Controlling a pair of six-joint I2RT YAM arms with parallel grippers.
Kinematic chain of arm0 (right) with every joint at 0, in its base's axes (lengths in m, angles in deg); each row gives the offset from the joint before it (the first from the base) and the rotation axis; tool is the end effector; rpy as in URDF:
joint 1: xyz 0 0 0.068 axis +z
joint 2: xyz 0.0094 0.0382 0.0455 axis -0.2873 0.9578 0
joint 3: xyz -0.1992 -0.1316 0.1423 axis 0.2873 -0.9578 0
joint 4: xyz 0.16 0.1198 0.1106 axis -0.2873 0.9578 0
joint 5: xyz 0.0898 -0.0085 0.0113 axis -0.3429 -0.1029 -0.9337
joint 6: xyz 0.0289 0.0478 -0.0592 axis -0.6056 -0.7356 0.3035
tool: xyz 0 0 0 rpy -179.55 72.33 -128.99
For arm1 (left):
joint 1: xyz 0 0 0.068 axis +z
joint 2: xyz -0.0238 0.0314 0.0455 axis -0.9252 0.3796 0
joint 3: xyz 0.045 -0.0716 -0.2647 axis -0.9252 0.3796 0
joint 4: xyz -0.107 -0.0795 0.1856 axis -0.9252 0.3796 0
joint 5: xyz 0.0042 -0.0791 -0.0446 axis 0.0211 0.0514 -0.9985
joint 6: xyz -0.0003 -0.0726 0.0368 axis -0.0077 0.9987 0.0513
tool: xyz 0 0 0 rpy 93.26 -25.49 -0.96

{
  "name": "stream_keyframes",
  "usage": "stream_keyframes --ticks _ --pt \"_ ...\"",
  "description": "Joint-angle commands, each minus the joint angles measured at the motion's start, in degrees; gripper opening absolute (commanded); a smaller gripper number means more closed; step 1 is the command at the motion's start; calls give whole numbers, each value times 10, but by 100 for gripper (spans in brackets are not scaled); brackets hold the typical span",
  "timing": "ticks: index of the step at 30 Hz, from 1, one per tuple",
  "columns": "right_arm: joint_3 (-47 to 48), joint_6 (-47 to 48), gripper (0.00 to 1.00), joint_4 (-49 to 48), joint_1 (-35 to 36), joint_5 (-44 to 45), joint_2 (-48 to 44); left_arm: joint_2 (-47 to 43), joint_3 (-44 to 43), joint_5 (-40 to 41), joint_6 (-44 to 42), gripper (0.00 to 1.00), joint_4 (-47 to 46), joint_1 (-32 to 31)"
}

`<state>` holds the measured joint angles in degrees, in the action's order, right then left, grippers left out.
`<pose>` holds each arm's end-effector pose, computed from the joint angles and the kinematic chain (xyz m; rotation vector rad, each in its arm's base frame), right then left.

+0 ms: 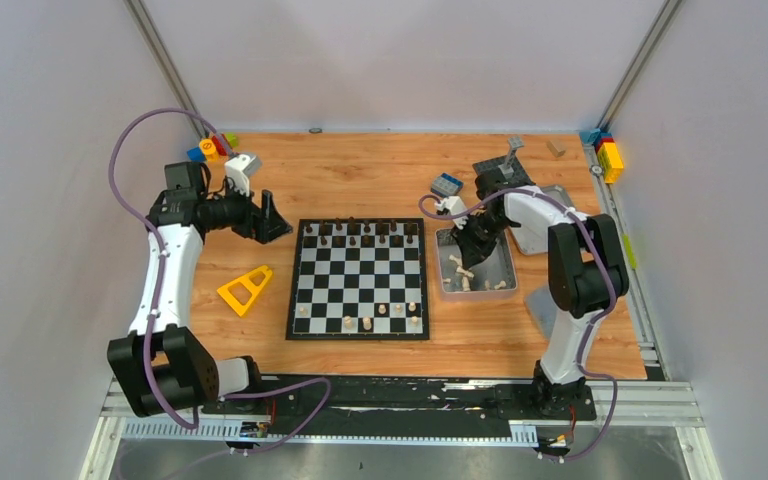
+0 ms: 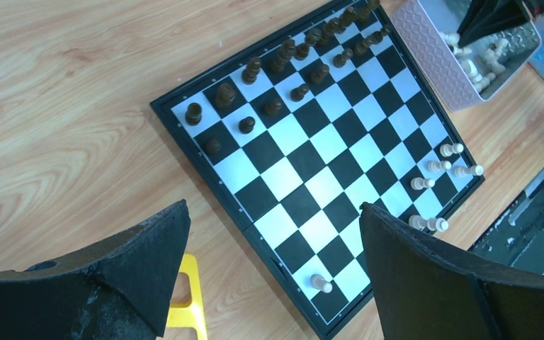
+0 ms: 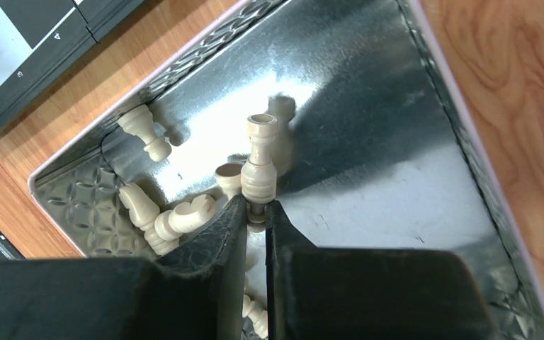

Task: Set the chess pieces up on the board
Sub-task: Pick up the chess piece from the storage box.

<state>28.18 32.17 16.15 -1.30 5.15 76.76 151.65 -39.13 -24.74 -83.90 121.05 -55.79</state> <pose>0.3034 0.1166 0.1645 -1.4482 2.4964 0.6425 0.2362 -0.0034 0.3105 0.4645 2.1588 -0.7219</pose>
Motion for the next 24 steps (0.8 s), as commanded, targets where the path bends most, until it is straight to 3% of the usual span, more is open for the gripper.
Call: stream_keyframes --ticks 1,11,15,20,24 --pt "7 3 3 6 -7 -13 -45 11 -26 -14 -30 95 -3 -30" --pt "60 -26 0 9 -10 -58 -81 49 -65 -69 63 92 -79 -148" --pt "88 -44 0 12 -9 -135 -107 90 -101 -105 137 89 -115 -190" --pt "127 -78 0 8 -8 -251 -127 164 -149 -163 296 82 -193 -216" --pt "162 -98 0 7 5 -300 -125 220 -208 -178 352 80 -203 -250"
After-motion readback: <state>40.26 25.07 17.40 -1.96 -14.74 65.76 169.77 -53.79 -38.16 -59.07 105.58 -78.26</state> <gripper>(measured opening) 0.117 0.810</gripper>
